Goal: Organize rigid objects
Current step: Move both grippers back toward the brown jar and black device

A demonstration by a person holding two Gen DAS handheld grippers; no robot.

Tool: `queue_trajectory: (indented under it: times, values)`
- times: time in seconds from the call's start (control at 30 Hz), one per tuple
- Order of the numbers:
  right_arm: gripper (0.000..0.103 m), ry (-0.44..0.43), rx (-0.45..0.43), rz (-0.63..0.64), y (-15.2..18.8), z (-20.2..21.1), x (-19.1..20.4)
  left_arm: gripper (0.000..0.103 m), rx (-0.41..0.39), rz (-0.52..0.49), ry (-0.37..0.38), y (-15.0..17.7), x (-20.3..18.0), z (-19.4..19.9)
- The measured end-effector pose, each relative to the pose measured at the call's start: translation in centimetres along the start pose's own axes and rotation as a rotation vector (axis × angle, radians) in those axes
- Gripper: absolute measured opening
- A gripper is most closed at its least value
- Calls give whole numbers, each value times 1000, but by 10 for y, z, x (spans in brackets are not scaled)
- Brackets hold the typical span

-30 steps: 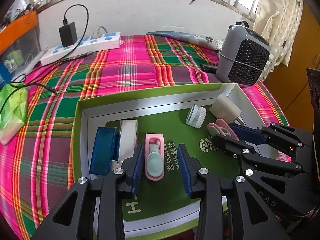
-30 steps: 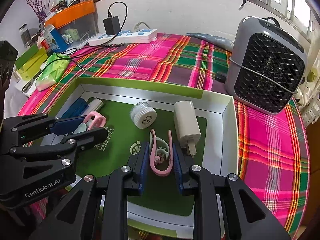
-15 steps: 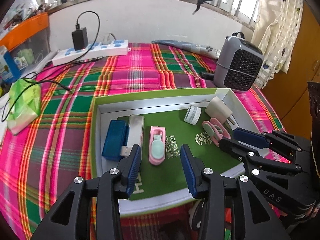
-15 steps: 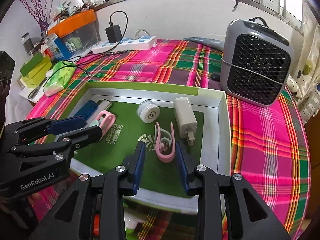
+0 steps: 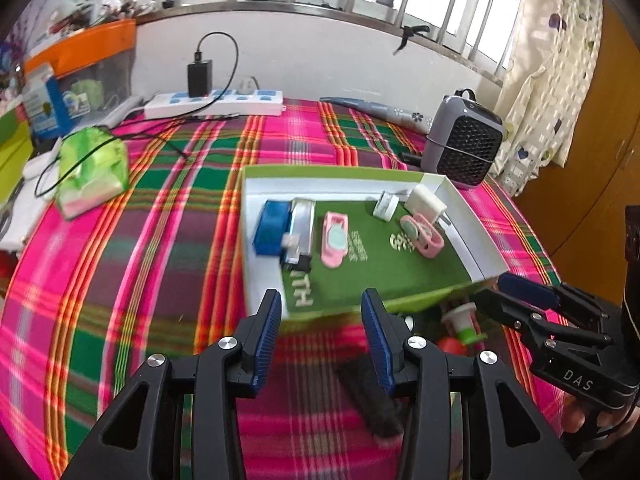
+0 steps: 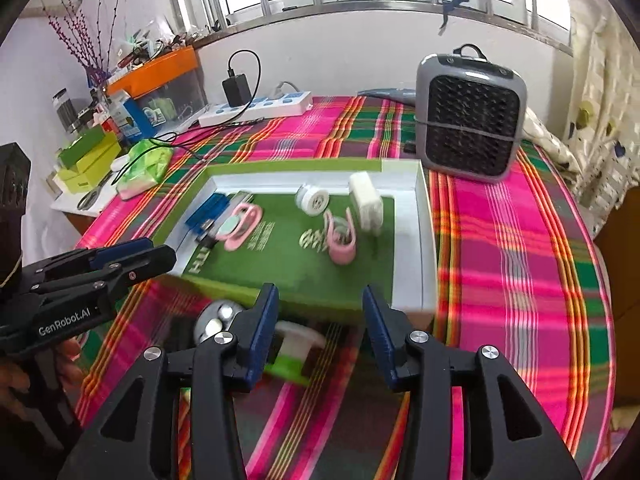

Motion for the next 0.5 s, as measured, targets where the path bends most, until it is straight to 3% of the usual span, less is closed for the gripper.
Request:
queue_trajectory:
  times: [0.5]
  values:
    - [49, -50, 13, -106, 32, 0, 40, 41, 9, 61, 21, 43, 37, 17]
Point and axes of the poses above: each gripper's, at about its wrist camera, not at the fingertips, and z roughly against the way its jaws point, x to its left, y to its underside, the point moved 4 cm from there along -z, roughly the way its jaws point, and after that the axes turned 5 degrees about -y, right-handed, at the moved point
